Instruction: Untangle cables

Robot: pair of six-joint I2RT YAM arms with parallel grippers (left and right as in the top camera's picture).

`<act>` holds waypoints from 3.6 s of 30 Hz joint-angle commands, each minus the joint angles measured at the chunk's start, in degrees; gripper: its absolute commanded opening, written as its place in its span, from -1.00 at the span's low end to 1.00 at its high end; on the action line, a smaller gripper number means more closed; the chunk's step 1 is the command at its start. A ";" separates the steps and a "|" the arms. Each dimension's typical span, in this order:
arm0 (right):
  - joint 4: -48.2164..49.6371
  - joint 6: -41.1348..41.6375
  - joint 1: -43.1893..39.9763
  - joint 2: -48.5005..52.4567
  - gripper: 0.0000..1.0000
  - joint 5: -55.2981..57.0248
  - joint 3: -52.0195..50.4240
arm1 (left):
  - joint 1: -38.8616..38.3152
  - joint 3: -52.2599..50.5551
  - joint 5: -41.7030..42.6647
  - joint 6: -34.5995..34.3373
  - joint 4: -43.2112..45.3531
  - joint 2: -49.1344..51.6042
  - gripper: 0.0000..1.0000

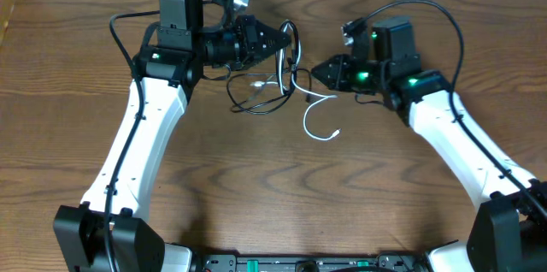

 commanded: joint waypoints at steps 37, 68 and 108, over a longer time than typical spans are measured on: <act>-5.18 -2.82 -9.75 -4.11 0.01 -6.60 -0.15 | -1.29 0.72 -2.80 -2.36 1.20 -1.07 -0.85; 1.53 -34.71 -11.21 15.08 -0.97 -27.41 -0.57 | -0.22 0.72 10.08 5.60 1.20 -1.07 -0.85; 19.10 0.96 7.67 4.28 0.99 4.24 -0.50 | -0.31 0.02 9.22 -2.58 0.35 -1.05 -0.85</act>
